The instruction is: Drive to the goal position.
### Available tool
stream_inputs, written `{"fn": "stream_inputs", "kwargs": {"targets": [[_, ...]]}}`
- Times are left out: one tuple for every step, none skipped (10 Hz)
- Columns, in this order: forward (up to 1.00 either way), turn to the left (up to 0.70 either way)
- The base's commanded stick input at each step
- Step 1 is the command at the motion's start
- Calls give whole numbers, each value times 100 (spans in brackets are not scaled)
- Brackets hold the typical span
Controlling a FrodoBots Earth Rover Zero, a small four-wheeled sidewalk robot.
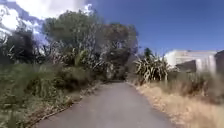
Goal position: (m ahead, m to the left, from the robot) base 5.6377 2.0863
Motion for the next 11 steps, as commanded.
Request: {"fn": "stream_inputs", "kwargs": {"targets": [[85, -3], [85, -17], [85, -31], [85, 0], [85, 0], [85, 0], [85, 0], [85, 0], [85, 0], [85, 0], [85, 0]]}}
